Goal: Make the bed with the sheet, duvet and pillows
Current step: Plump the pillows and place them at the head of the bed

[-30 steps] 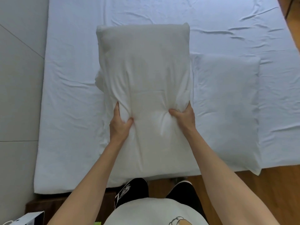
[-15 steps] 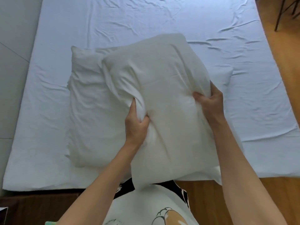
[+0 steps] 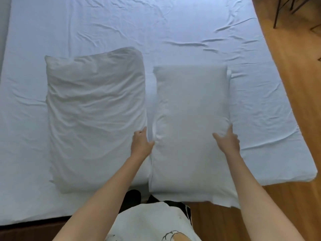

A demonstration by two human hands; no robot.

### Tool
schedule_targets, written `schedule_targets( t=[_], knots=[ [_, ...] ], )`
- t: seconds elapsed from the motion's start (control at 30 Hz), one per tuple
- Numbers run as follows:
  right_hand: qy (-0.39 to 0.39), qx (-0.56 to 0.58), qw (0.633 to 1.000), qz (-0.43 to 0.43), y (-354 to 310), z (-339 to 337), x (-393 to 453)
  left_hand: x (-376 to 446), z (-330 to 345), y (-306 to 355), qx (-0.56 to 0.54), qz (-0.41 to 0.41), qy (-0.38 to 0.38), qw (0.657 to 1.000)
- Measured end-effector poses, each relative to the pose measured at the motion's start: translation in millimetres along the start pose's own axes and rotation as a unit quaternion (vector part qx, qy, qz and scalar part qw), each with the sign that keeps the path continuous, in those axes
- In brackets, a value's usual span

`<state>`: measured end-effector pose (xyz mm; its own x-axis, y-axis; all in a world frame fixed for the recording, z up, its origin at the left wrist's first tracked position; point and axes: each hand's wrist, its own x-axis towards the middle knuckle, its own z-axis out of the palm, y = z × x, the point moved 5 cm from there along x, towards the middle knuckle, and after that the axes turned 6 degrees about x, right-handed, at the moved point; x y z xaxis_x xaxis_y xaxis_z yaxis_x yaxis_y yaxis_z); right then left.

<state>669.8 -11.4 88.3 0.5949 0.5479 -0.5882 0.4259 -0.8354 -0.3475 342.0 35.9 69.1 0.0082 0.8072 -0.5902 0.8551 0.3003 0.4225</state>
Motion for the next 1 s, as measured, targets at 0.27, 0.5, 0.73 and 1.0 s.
schedule_targets(
  t=[0.27, 0.5, 0.73, 1.0],
  knots=[
    [-0.065, -0.008, 0.965, -0.254, -136.5, 156.9, -62.7, 48.6, -110.3, -161.7, 0.051, -0.083, 0.162, 0.982],
    [-0.17, 0.098, 0.965, -0.173, -213.0, 291.1, -50.3, 101.8, -161.9, -306.4, 0.071, -0.131, 0.164, 0.975],
    [-0.139, 0.155, 0.971, -0.115, -198.3, 342.6, 8.5, 169.2, -162.1, -384.7, -0.059, -0.169, 0.127, 0.976],
    [-0.134, 0.173, 0.971, -0.099, -178.9, 395.9, 55.0, 239.1, -118.6, -421.2, -0.18, -0.138, 0.106, 0.968]
  ],
)
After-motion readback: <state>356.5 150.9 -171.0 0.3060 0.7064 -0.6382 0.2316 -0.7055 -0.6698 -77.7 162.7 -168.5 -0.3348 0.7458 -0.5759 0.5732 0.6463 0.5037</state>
